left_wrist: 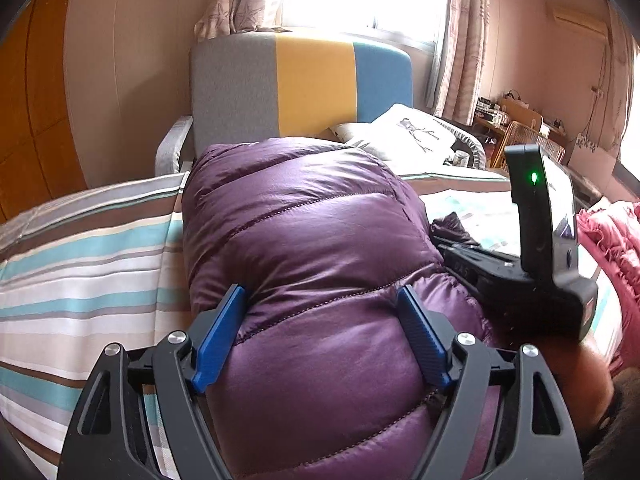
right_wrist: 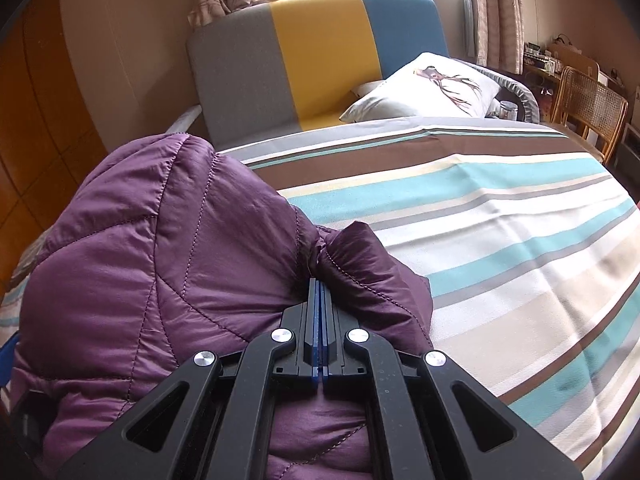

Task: Fold large clothes
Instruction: 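Press the bundle with the open left tool while the right tool holds its end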

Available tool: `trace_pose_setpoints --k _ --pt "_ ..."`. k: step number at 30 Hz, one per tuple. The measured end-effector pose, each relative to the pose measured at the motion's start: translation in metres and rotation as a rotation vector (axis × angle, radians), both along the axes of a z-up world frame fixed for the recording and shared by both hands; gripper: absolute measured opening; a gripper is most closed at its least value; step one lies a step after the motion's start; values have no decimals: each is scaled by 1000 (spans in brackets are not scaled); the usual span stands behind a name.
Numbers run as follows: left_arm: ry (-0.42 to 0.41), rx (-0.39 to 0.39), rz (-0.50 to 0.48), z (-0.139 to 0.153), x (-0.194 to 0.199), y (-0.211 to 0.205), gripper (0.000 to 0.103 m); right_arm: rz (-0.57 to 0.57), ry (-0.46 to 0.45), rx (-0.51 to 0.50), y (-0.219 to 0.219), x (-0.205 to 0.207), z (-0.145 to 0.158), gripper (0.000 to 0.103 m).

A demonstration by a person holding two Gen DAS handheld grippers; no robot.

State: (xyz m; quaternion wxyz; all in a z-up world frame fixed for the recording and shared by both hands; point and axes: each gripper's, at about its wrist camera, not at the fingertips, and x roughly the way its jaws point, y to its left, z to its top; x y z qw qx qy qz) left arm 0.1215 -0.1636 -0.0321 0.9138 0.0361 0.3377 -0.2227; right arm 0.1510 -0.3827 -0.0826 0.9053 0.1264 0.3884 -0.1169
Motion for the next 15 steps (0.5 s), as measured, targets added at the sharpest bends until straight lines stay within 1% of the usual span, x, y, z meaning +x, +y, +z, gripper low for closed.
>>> trace_pose_setpoints --k 2,5,6,7,9,10,12,14,15 --pt "44 -37 17 8 6 5 77 -6 -4 4 -2 -2 0 0" --pt "63 -59 71 21 24 12 76 -15 -7 1 0 -5 1 0" --pt "65 -52 91 24 32 12 75 -18 -7 -5 1 -7 1 0" --pt "70 -41 106 26 40 9 71 -19 -7 -9 2 -7 1 0" --pt "116 7 132 26 65 -1 67 -21 -5 -13 1 -7 2 0" --pt "144 18 142 24 75 -5 62 -21 -4 -17 2 -7 2 0" --pt "183 4 177 23 92 -9 62 -23 0 -28 3 -7 2 0" --pt "184 8 200 21 102 -15 63 -23 1 -34 5 -6 2 0" --pt "169 36 209 17 107 -21 65 -23 0 -34 5 -6 2 0"
